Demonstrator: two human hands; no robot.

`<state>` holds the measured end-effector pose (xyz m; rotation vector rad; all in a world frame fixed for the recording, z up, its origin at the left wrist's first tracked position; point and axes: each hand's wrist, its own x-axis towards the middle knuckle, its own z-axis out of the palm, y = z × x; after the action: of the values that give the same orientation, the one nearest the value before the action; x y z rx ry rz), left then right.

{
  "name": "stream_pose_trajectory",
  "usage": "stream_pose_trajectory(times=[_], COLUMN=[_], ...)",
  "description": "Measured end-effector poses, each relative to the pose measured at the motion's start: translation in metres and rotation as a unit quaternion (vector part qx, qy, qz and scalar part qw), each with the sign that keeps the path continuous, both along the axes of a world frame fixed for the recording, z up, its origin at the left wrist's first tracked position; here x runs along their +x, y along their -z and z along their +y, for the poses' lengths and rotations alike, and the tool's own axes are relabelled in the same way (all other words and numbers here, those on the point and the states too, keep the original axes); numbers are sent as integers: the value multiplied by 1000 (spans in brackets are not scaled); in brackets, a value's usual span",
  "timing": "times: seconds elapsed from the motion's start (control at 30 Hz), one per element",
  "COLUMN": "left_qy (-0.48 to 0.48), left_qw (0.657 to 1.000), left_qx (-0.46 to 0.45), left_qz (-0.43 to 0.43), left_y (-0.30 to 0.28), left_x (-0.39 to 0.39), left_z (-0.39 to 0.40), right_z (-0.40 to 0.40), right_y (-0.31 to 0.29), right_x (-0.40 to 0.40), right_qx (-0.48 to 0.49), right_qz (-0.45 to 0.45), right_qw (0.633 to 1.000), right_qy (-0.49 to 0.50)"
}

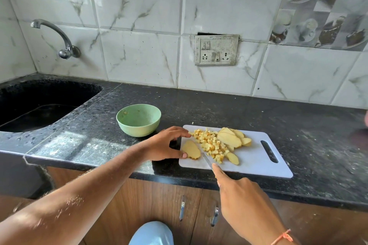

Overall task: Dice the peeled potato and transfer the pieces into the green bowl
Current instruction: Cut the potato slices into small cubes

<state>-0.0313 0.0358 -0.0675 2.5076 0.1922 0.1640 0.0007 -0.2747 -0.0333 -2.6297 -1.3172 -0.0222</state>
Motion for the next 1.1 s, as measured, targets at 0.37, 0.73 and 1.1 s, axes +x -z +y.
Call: stream_pose_trajectory(times=[0.37,0.73,1.1], left_qy=[113,-21,-95], left_qw=[978,986,989], left_qx=[157,162,50], left_qz=[76,30,-100], left_y=[-34,-27,19], left_x=[19,6,-15], left_z=[-6,-16,-22], right_z=[2,29,49], right_y=[4,9,15], right_x=[11,12,15], right_qx=[1,19,1], right_qz=[8,-15,-29], right_qw=[1000,999,999], right_qy=[18,22,23])
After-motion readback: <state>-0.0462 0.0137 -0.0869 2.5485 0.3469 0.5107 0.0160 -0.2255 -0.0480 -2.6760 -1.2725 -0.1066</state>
